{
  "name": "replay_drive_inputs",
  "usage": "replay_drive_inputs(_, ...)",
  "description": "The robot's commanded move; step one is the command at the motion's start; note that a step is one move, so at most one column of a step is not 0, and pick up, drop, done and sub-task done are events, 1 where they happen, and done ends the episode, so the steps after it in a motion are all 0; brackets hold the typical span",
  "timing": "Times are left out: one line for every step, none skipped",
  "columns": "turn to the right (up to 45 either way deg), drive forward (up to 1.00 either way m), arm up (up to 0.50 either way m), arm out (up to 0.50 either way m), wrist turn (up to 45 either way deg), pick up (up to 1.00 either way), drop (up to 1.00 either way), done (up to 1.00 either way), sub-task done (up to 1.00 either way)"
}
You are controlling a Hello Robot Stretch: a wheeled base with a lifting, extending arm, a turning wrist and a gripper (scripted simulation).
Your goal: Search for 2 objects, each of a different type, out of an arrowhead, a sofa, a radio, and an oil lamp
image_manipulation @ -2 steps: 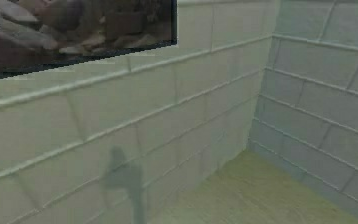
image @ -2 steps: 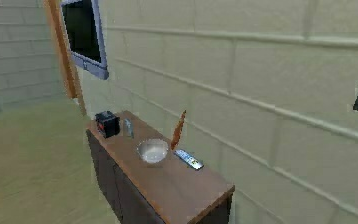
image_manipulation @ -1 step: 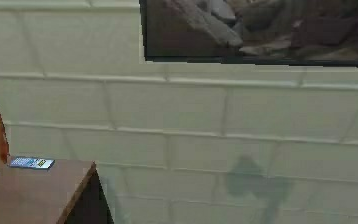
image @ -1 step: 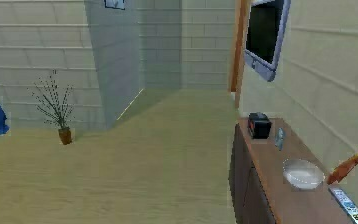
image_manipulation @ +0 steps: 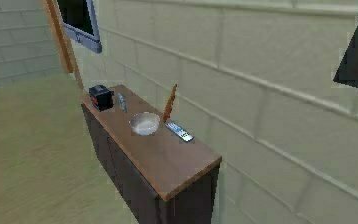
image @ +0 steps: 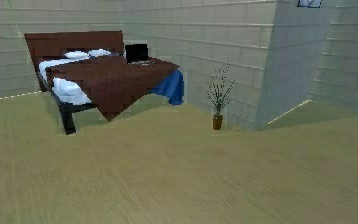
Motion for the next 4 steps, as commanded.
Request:
replay_drive_inputs(-18.0, 0.00, 0.00, 0.00, 0.0, 0.00, 0.00, 0.00, 0.00)
replay_drive_inputs(0.0, 0.10, 0.00, 0.00, 0.0, 0.00, 0.00, 0.00, 0.00)
replay_drive_inputs(45.0, 0.00, 0.00, 0.00, 0.0, 0.00, 0.00, 0.00, 0.00)
replay_drive_inputs(12.0, 0.00, 0.00, 0.00, 0.0, 0.00, 0.00, 0.00, 0.00)
